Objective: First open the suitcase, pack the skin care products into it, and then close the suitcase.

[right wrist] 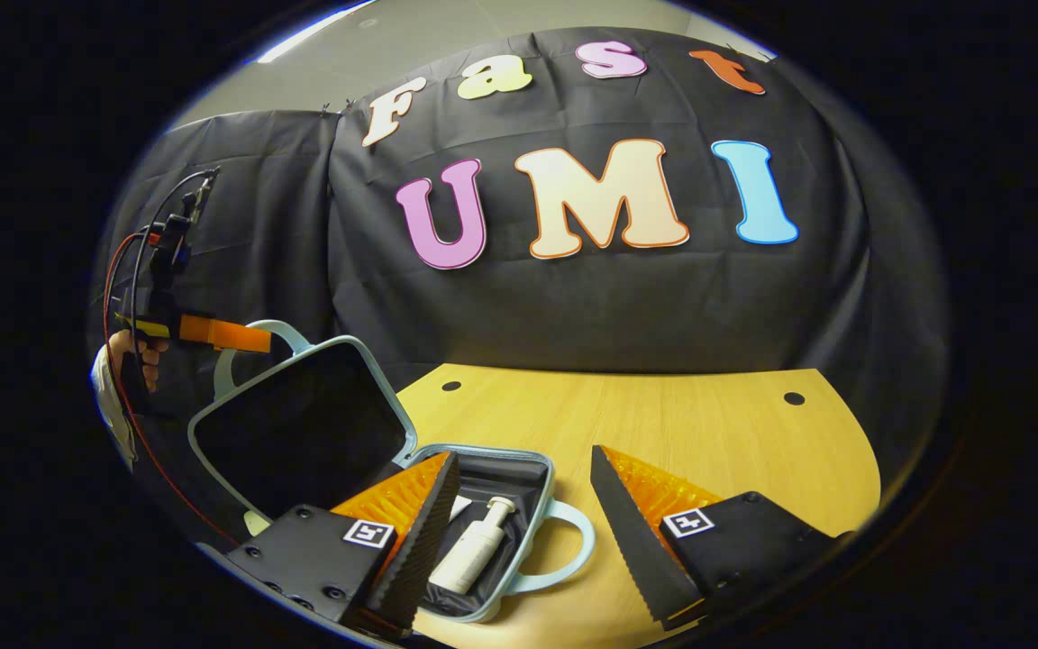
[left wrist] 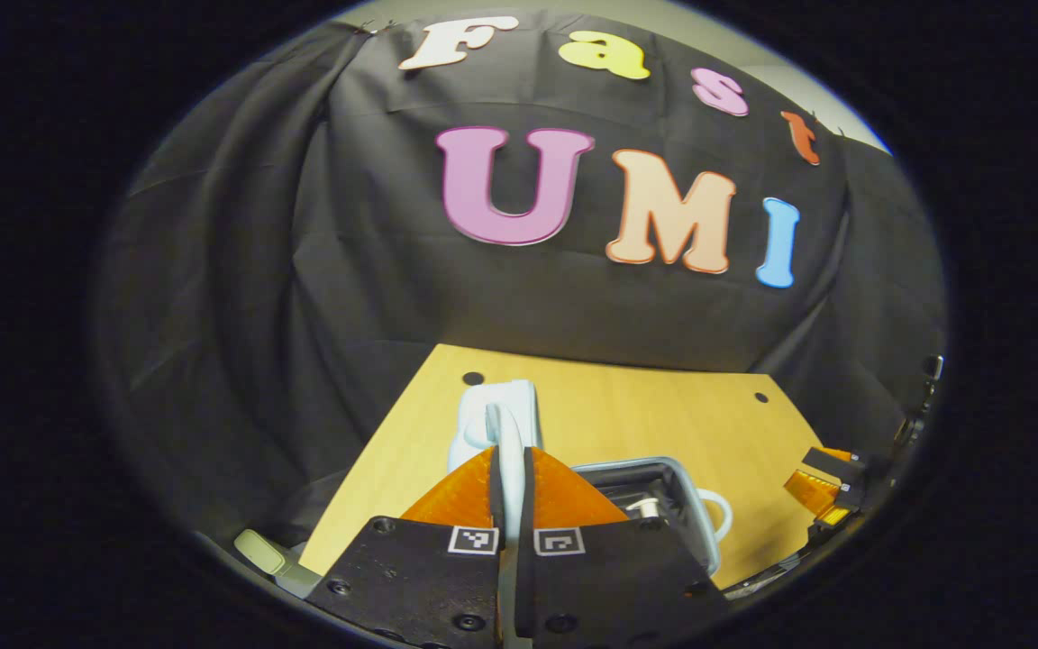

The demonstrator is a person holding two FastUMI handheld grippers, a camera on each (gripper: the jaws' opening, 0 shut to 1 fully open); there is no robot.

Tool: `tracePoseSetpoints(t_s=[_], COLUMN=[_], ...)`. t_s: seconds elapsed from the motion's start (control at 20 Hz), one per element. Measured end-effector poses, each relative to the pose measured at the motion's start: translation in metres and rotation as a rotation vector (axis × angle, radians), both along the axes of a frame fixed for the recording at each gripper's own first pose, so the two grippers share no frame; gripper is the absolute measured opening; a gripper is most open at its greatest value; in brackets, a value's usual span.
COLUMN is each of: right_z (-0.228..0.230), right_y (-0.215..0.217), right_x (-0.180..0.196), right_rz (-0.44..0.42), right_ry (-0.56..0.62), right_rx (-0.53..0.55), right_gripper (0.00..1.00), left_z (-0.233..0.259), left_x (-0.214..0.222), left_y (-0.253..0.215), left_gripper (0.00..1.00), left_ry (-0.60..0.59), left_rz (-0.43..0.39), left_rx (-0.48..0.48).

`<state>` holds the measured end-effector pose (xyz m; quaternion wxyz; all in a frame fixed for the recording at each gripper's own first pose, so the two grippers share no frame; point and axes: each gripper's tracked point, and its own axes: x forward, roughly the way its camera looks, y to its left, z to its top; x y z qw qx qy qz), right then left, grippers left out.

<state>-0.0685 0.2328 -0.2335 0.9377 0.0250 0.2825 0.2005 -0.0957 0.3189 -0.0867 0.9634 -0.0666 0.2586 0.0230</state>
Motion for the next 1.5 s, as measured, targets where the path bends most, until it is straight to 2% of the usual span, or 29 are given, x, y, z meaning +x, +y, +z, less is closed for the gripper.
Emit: tracePoseSetpoints(t_s=[0.4,0.45,0.5,0.65,0.85,1.1,1.5], right_z=[0.018,0.019,0.02,0.023,0.026,0.024,0.021], right_y=[-0.062,-0.071,-0.08,-0.101,-0.127,-0.16,-0.189], right_x=[-0.01,-0.011,-0.013,-0.017,-0.022,-0.029,-0.038], right_rz=[-0.043,-0.053,-0.063,-0.091,-0.122,-0.174,-0.218], right_ry=[-0.032,-0.032,-0.032,-0.034,-0.037,-0.024,-0.007], right_rx=[-0.044,-0.048,-0.053,-0.066,-0.085,-0.106,-0.142], right_gripper=[0.93,0.93,0.92,0.93,0.93,0.93,0.92], left_z=[0.0,-0.003,-0.006,-0.02,-0.048,-0.114,-0.196], left_x=[0.018,0.02,0.022,0.026,0.032,0.028,0.021], left_y=[-0.117,-0.129,-0.141,-0.178,-0.224,-0.283,-0.318], left_gripper=[0.0,0.03,0.0,0.0,0.02,0.06,0.07], left_ry=[-0.025,-0.022,-0.021,0.0,0.037,0.132,0.239], left_rz=[-0.146,-0.164,-0.179,-0.221,-0.265,-0.326,-0.323], left_rx=[-0.102,-0.104,-0.113,-0.153,-0.183,-0.187,-0.157])
